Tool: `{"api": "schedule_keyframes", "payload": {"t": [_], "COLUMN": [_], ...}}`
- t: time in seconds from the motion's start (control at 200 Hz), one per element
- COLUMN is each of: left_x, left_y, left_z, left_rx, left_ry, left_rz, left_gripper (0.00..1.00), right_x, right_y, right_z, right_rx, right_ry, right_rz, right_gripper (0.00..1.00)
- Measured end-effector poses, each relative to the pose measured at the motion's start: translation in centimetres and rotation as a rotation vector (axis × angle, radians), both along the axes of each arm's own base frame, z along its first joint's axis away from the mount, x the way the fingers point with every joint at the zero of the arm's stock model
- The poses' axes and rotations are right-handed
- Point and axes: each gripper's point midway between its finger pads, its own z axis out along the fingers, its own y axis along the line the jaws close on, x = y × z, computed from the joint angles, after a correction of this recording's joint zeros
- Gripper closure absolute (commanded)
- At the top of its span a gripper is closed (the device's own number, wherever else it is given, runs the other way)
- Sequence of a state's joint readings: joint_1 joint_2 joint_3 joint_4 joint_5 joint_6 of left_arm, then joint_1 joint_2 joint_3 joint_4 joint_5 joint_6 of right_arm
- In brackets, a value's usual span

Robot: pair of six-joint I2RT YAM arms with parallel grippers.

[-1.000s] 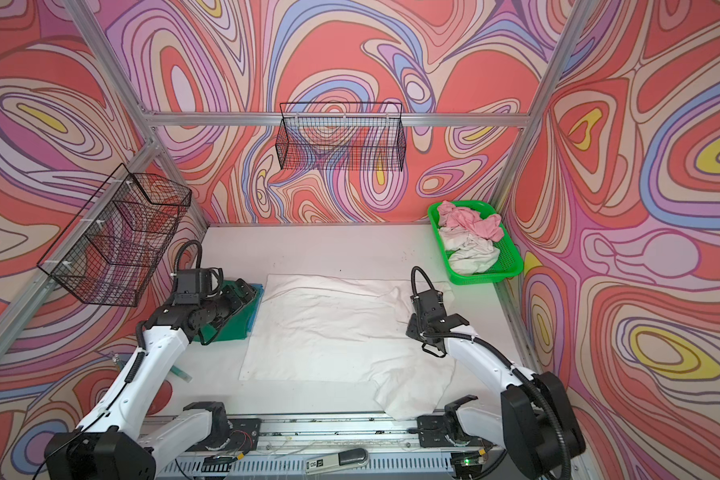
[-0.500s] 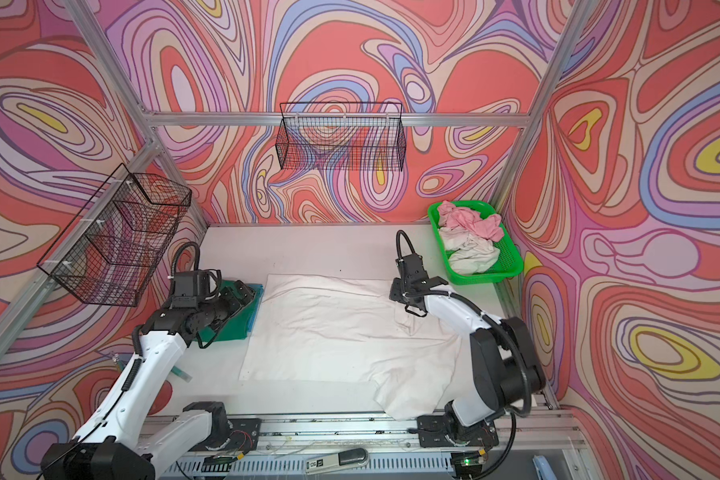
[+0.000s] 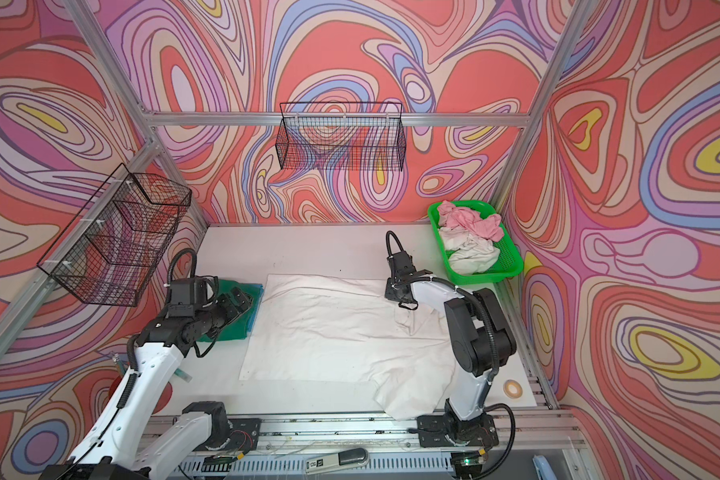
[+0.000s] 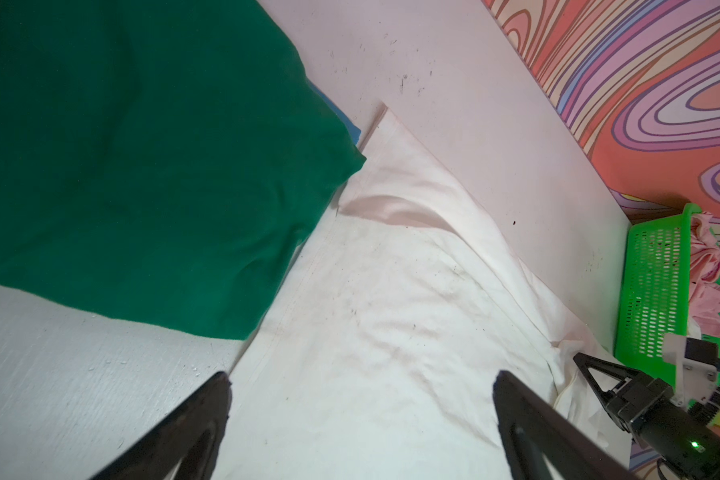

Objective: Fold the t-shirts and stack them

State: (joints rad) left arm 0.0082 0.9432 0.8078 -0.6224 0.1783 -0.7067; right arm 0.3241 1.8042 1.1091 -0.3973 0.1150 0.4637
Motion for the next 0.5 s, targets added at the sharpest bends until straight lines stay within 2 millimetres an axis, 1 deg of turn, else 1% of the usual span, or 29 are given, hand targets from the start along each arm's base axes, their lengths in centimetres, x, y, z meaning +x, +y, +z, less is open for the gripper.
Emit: {"api": "schedule_keyframes", "payload": {"t": [0.065,0.195,0.28,0.356,0.501], "left_x": [0.0,0.0,0.0,0.0,0.0], "left_y": [0.0,0.0,0.0,0.0,0.0], "left_z": [0.0,0.0,0.0,0.0,0.0], "left_rx": [0.000,-0.001,-0.001,-0.001,-0.001], "left_ry": [0.000,0.001,0.001,0.001,0.001], "left_rz": [0.000,0.000,0.000,0.000,0.000], "left_gripper": [0.00,0.00,0.00,0.00,0.00], "right_x": [0.0,0.0,-0.1,-0.6,-1.6], "right_y": [0.0,0.0,0.0,0.1,0.4], "right_z": [0.0,-0.1,0.0,0.2,1.7], "right_rx": [-0.003,-0.010,-0.008,-0.008,0.005], "right_ry": [0.001,0.001,0.000,-0.002,-0.029], "right_rz": [0.004,0.017,0.020,0.027,0.048], "right_gripper": [0.88,1.00,1.00,1.00,1.00]}}
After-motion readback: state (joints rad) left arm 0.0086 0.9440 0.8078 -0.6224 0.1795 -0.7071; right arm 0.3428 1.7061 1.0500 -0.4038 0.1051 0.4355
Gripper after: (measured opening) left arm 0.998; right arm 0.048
